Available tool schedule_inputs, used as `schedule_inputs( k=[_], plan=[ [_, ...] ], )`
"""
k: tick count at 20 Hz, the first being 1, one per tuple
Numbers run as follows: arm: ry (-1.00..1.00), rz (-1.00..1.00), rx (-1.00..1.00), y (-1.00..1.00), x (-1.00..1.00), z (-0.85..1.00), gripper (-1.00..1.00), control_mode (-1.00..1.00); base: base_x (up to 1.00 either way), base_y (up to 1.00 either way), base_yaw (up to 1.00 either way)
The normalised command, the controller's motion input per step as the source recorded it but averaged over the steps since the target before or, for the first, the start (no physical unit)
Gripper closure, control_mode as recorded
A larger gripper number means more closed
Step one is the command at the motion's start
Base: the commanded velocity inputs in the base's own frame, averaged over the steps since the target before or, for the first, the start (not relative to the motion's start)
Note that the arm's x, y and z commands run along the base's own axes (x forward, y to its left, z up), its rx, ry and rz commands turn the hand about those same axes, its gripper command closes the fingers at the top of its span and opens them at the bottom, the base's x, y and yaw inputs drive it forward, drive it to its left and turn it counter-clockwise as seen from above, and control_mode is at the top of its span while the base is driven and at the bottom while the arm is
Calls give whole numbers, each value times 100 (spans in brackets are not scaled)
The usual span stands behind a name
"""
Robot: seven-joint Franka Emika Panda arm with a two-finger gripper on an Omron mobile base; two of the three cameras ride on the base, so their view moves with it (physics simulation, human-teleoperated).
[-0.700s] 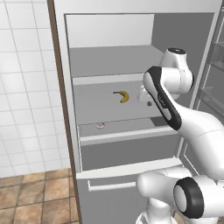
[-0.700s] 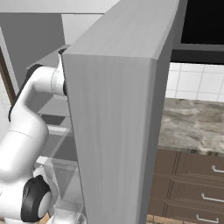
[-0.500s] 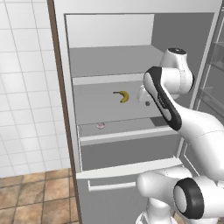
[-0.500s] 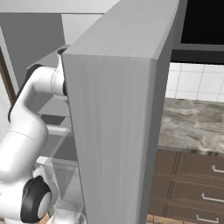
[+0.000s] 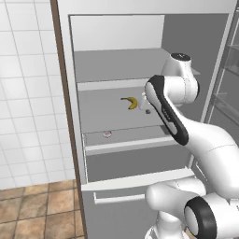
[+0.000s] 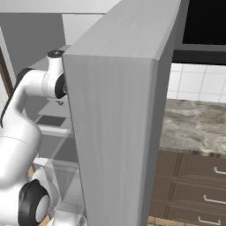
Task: Fully open the fridge drawer.
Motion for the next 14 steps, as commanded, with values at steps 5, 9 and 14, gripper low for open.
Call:
schedule_inputs(
  k=[5,9,14],
  plan=[
    [0,0,0,0,0,0,-100,-100,0,0,0],
    [0,0,0,0,-22,0,-100,-100,0,0,0],
    [-2,0,0,0,-33,0,-100,-100,0,0,0]
  ],
)
